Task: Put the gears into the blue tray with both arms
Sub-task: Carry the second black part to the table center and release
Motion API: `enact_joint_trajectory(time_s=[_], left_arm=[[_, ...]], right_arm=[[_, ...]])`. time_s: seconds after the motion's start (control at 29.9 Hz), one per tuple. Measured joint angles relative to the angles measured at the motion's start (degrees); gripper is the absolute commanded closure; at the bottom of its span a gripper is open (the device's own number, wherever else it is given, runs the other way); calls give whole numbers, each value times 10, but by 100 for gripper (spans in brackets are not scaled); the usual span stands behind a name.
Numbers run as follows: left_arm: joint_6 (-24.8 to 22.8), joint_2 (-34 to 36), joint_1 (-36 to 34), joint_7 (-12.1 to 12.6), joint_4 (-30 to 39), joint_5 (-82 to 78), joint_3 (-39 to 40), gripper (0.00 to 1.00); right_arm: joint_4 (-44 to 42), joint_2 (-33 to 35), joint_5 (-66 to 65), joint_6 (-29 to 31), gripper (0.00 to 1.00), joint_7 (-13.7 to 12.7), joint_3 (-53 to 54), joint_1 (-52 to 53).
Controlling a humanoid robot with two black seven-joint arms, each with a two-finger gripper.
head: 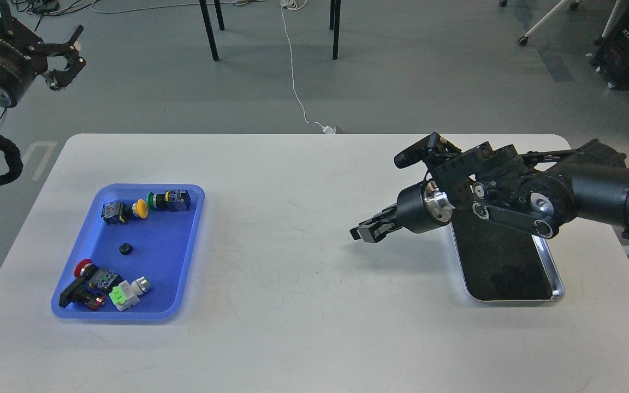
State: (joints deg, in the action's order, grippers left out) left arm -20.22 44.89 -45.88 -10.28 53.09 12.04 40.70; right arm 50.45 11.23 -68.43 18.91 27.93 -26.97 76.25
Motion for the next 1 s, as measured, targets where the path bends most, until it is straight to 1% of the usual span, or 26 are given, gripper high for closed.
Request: enact_joint_trajectory(time_s=[0.23, 0.4, 0.5, 0.57, 0.77, 0.9, 0.97, 1.0], left_arm=[[-3, 16, 1, 0, 0, 0, -2, 2], [-3, 19, 1, 0, 0, 0, -2, 2], [-3, 19, 2, 0, 0, 0, -2, 2], [-3, 19, 2, 0, 0, 0, -2, 2], [-3, 20, 3, -1, 0, -1, -4, 2], [-3, 20, 3, -1, -1, -4, -5, 2], [-3, 20, 3, -1, -4, -6, -6, 2], [-3, 20, 3, -1, -4, -7, -6, 2]], right_arm=[[-51, -71, 8, -1, 82, 1, -12, -13], [-67, -87, 8, 0, 80, 1, -39, -14], [-72, -88, 7, 0, 76, 1, -49, -13], [-74, -87, 7, -1, 73, 1, -51, -13], [-83, -95, 7, -10, 56, 1, -51, -21], [-93, -102, 7, -11, 48, 1, -53, -22], [-94, -102, 7, -11, 41, 1, -53, -22], [-94, -102, 7, -12, 36, 1, -52, -22]])
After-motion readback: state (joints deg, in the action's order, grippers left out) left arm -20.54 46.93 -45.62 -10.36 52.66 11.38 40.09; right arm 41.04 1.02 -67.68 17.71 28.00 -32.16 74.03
